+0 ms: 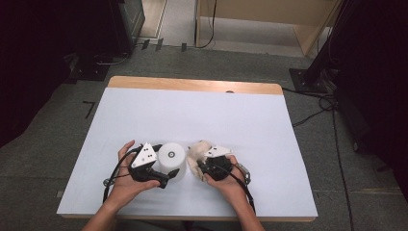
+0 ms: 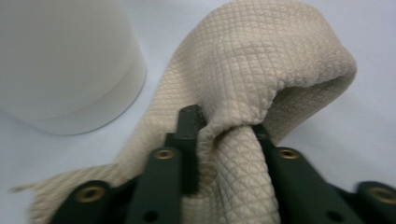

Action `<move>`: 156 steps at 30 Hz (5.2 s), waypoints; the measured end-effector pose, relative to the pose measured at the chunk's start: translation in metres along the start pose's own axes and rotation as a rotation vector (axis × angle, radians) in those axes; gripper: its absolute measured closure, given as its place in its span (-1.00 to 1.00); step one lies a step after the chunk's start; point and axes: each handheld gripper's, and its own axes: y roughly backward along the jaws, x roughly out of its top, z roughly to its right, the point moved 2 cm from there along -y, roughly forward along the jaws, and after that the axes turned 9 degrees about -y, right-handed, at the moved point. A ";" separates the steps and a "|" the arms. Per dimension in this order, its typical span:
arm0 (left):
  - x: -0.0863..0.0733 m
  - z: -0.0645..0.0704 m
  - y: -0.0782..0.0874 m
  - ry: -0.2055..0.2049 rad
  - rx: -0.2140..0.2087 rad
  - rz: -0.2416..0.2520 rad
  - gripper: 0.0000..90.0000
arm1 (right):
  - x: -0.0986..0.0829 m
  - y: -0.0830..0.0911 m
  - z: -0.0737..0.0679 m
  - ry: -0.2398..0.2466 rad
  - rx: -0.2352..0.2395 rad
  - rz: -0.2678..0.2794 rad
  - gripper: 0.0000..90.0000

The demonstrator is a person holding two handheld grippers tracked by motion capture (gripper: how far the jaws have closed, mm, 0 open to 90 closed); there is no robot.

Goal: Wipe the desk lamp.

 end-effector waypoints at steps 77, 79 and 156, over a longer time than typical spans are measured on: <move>0.011 -0.005 -0.026 0.031 0.093 0.080 -1.00 | -0.007 0.014 0.017 -0.308 0.089 0.147 0.84; 0.013 0.001 -0.029 0.057 0.144 0.074 -1.00 | -0.007 0.013 0.018 -0.308 0.088 0.146 0.83; 0.002 -0.034 -0.027 -0.060 -0.154 0.152 -0.81 | 0.016 0.017 -0.015 -0.193 0.188 0.163 0.85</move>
